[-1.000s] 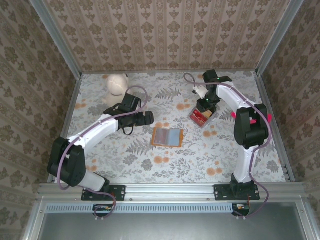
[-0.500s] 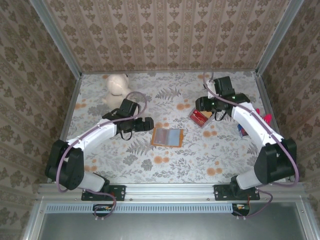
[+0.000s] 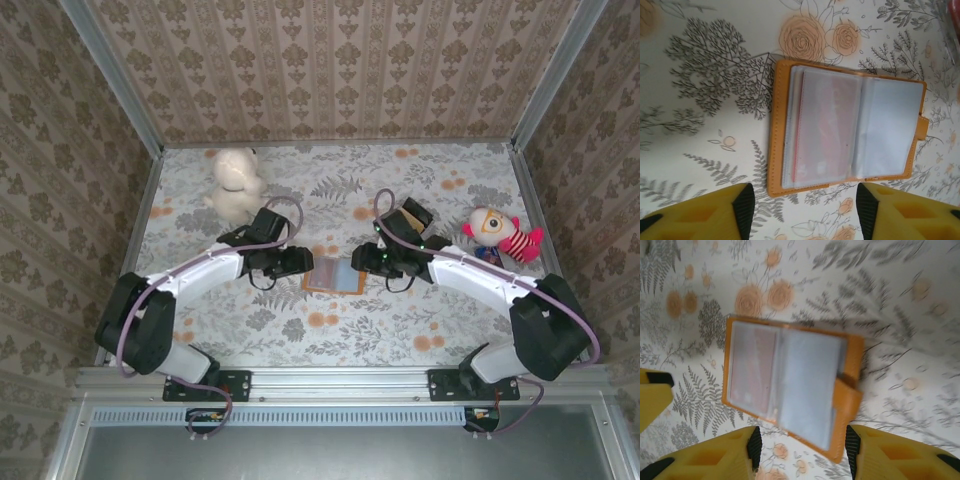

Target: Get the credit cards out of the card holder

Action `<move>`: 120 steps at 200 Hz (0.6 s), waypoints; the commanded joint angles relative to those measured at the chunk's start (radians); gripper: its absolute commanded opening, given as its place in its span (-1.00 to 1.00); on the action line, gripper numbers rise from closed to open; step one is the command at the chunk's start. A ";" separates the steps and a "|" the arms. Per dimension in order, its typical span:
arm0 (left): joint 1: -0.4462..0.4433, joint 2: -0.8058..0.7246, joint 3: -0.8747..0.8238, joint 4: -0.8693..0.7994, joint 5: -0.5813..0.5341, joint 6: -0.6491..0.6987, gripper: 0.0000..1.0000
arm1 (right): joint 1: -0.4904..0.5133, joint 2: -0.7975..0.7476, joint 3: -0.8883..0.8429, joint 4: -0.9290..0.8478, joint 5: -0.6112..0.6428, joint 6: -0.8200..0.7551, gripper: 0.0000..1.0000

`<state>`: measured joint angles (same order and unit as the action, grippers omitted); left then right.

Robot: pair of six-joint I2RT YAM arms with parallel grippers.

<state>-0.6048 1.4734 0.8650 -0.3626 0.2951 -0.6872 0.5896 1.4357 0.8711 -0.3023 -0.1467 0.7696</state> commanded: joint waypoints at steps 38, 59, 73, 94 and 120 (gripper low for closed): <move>-0.035 0.122 0.078 0.014 0.032 -0.046 -0.31 | 0.022 0.110 -0.012 0.112 0.006 0.109 0.01; -0.044 0.147 0.086 0.022 0.038 -0.051 -0.41 | 0.022 0.135 -0.009 0.118 -0.001 0.107 0.01; -0.046 0.165 0.093 0.020 0.045 -0.052 -0.45 | 0.022 0.151 -0.006 0.120 -0.010 0.103 -0.01; -0.045 0.185 0.104 0.016 0.050 -0.047 -0.47 | 0.023 0.164 -0.007 0.120 -0.013 0.098 -0.03; -0.045 0.201 0.112 0.008 0.045 -0.044 -0.47 | 0.022 0.176 -0.012 0.117 -0.016 0.095 -0.03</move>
<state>-0.6476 1.6566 0.9432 -0.3439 0.3290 -0.7303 0.6113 1.5906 0.8658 -0.1951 -0.1474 0.8600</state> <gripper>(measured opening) 0.266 0.486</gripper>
